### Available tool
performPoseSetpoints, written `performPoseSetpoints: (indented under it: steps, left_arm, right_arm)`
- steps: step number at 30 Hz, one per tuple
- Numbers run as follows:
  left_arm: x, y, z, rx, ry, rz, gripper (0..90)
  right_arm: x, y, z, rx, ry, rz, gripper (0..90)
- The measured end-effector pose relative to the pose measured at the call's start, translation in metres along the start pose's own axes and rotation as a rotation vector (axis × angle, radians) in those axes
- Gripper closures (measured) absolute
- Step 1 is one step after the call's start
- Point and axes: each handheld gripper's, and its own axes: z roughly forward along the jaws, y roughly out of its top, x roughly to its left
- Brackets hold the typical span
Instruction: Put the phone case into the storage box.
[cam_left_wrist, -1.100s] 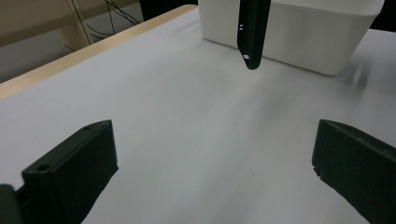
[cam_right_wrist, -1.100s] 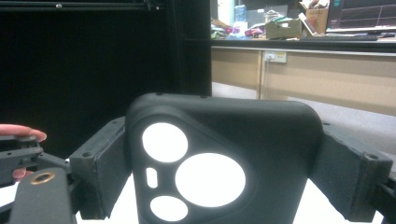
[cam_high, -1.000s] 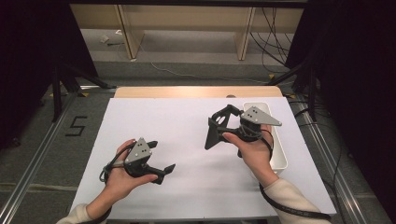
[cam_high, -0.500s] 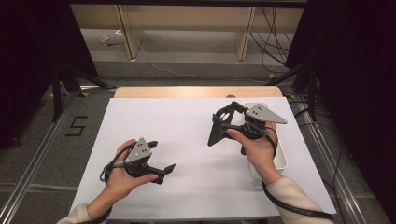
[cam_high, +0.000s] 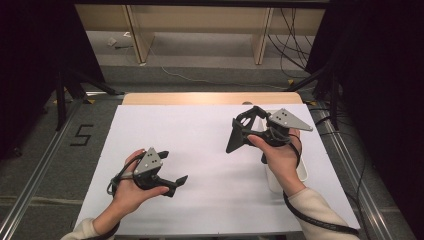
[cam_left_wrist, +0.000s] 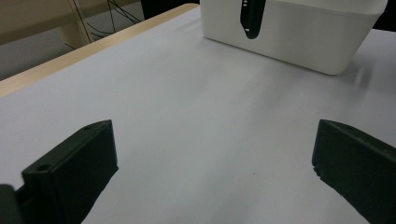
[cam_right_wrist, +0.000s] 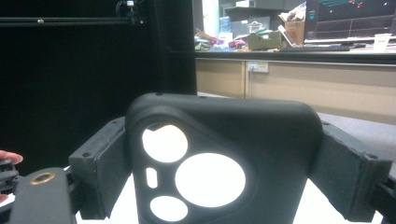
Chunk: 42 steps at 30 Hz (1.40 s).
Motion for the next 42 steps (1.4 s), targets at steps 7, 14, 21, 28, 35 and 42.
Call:
performPoseSetpoints:
  steps: [7, 14, 21, 28, 35, 42]
  left_arm:
    - [0.0, 0.0, 0.0, 0.001, 0.0, 0.001, 0.0]
    - [0.0, 0.0, 0.0, 0.002, 0.001, 0.001, 0.0]
    - [0.001, 0.0, 0.0, 0.002, 0.001, 0.001, 0.0]
    - [0.001, 0.0, 0.0, 0.001, 0.0, 0.002, 0.0]
    - [0.001, 0.0, 0.0, 0.0, 0.001, 0.002, 0.0]
    - [0.001, 0.0, 0.0, -0.001, 0.003, 0.002, 0.0]
  right_arm:
    - [-0.004, 0.003, -0.003, -0.009, -0.013, 0.003, 15.1]
    - [-0.01, 0.007, -0.007, -0.025, -0.029, 0.01, 15.1]
    - [-0.015, 0.01, -0.009, -0.038, -0.044, 0.015, 15.2]
    - [-0.019, 0.011, -0.011, -0.041, -0.054, 0.015, 15.2]
    - [-0.024, 0.014, -0.014, -0.053, -0.071, 0.016, 15.2]
    - [-0.028, 0.017, -0.017, -0.06, -0.086, 0.015, 15.2]
